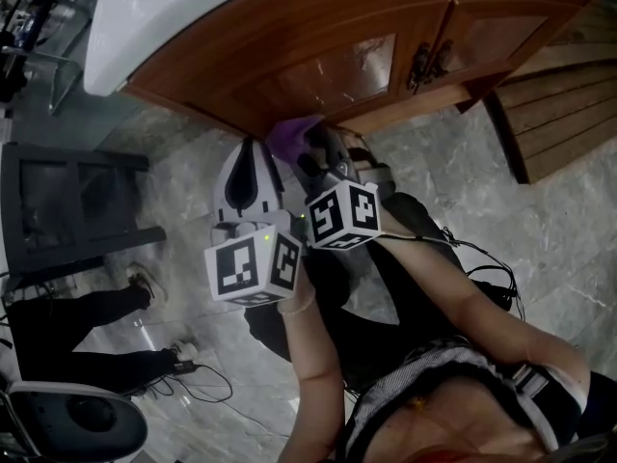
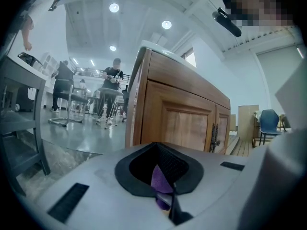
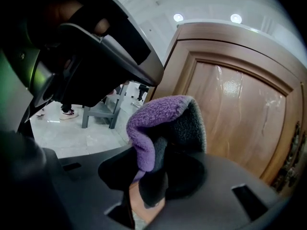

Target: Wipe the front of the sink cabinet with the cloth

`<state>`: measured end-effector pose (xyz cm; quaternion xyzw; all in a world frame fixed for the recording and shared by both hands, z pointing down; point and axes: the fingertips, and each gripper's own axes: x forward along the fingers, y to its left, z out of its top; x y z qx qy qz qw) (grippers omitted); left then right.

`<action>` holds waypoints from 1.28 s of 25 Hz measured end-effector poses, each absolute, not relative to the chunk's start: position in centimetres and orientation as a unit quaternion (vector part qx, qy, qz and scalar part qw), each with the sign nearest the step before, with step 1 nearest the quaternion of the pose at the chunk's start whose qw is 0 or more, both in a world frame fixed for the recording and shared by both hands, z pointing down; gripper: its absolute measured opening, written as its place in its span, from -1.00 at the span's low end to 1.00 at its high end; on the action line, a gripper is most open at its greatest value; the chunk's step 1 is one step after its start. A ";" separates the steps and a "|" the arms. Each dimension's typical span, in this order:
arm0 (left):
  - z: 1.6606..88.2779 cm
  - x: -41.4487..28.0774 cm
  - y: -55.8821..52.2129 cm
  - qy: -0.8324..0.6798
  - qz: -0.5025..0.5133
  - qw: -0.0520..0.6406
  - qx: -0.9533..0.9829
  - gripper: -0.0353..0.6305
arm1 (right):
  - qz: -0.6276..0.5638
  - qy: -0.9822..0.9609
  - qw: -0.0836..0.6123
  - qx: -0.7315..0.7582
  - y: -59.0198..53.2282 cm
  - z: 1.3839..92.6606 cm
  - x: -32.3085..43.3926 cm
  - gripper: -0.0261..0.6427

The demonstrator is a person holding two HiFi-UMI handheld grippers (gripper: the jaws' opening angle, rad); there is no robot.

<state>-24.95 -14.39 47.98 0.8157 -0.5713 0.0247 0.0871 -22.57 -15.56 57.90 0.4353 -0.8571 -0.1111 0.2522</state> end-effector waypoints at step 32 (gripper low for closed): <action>49.6 -17.3 -15.8 -0.521 0.049 0.086 0.848 -0.89 | -0.064 -0.819 0.254 0.510 -16.9 58.2 -11.2 -0.37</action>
